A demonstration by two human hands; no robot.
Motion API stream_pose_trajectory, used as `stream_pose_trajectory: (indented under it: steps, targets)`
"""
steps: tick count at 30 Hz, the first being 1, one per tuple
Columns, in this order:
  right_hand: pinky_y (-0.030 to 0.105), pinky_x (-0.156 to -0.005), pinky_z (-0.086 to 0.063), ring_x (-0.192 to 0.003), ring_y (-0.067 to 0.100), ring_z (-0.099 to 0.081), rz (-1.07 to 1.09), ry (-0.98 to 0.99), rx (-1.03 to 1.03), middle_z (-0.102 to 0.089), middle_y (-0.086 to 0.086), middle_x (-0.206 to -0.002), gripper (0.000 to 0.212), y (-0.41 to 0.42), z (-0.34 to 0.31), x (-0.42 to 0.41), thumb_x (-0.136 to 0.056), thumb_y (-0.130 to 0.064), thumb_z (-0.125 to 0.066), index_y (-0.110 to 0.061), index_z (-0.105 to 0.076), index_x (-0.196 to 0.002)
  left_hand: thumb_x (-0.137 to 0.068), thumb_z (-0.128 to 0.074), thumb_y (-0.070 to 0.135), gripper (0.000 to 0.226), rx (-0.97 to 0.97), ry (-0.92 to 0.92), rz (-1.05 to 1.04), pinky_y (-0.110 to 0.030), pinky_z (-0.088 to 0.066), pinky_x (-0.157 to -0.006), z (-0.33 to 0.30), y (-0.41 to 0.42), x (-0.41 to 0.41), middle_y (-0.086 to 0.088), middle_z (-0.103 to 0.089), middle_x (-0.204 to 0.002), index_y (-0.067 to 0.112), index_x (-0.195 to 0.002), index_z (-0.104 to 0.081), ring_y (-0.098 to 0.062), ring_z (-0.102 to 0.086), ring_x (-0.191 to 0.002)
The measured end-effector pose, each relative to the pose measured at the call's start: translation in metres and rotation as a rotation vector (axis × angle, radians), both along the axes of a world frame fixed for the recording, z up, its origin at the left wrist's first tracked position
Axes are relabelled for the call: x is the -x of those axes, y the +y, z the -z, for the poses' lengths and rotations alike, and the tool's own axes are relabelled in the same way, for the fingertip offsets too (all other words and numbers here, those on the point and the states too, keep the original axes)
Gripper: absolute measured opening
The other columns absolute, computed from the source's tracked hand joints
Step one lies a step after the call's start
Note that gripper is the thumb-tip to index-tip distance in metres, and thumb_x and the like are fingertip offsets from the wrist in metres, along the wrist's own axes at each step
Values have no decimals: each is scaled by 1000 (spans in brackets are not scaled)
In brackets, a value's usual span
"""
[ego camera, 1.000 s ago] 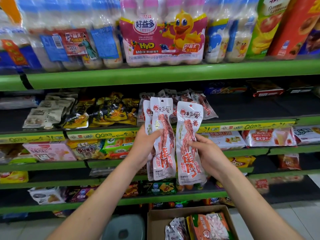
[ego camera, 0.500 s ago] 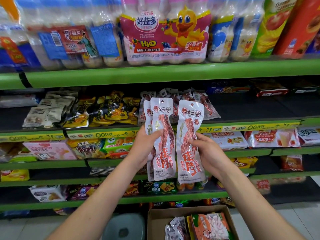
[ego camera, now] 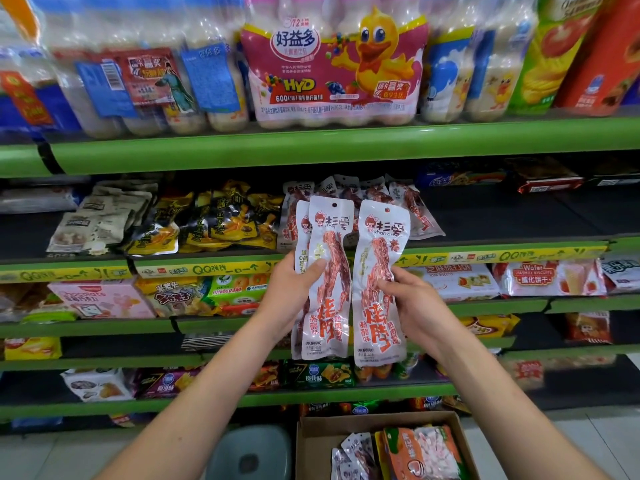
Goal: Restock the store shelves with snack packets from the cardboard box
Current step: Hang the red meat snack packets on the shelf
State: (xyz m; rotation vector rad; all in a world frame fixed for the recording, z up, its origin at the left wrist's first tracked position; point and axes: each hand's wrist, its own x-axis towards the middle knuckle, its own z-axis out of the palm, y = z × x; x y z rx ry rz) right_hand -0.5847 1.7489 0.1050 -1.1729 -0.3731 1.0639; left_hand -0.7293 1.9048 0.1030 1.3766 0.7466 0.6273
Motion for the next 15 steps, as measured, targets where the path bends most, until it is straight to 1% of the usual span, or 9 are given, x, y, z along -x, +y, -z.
stream_pose_trajectory:
  steps: [1,3,5,7,8,10,11,13,15]
  targets:
    - [37,-82,-55,-100,22,-73,8,8,1,-76,5,-111,28,0,1,-1,-90,-3,-62,-26,-63,-105,-98,-63,27,17,9,-7,-3,-46,-55,-99,0,-1,0,14,-75,-113,37,-112,-66,-11,-71,-107]
    - [36,-78,-56,-90,20,-75,11,31,-7,-77,7,-106,26,0,1,0,-91,-2,-60,-23,-62,-105,-101,-57,31,17,29,-13,-14,-45,-55,-98,0,-2,-1,10,-75,-114,34,-114,-68,-14,-71,-107]
    - [36,-72,-57,-84,21,-75,6,69,-17,-76,12,-105,25,0,0,1,-93,-3,-58,-13,-61,-116,-103,-51,37,26,52,2,-32,-44,-57,-94,-2,-3,-1,5,-76,-114,27,-121,-67,-19,-72,-106]
    - [33,-68,-57,-77,19,-74,-19,67,-12,-76,11,-98,21,0,-2,5,-96,-10,-57,-7,-62,-117,-105,-46,40,34,106,-24,-8,-38,-62,-79,-2,-5,-1,-1,-78,-107,19,-123,-66,-22,-75,-97]
    - [29,-62,-56,-68,16,-71,-23,60,-2,-75,8,-87,18,0,-3,7,-98,-16,-55,-7,-64,-110,-105,-45,40,35,143,-49,-7,-34,-62,-70,-1,-6,-2,-4,-79,-102,16,-120,-66,-22,-76,-92]
    - [23,-43,-46,-46,14,-56,-32,65,-13,-63,4,-64,28,0,-5,9,-101,-29,-49,-7,-67,-98,-107,-44,37,36,223,-64,-50,-29,-58,-59,1,-5,-6,-6,-79,-88,11,-108,-69,-22,-76,-76]
    - [22,-38,-38,-40,14,-47,-57,75,-47,-55,4,-60,35,0,-7,10,-102,-34,-46,-6,-68,-98,-108,-43,33,37,276,-62,-75,-28,-55,-55,3,-4,-7,-7,-77,-78,7,-101,-69,-23,-73,-66]
    - [21,-36,-26,-36,13,-36,-164,133,-129,-44,4,-56,43,2,-7,11,-103,-38,-41,-3,-66,-105,-105,-39,21,31,452,-138,-13,-26,-47,-49,6,-2,-7,-5,-66,-60,5,-94,-62,-20,-60,-47]
    - [20,-37,-23,-34,12,-36,-299,280,-197,-40,4,-54,45,6,-7,13,-104,-38,-35,-1,-62,-104,-94,-46,20,19,624,-347,170,-22,-46,-46,8,-8,-3,-3,-60,-56,7,-88,-58,-14,-54,-41]
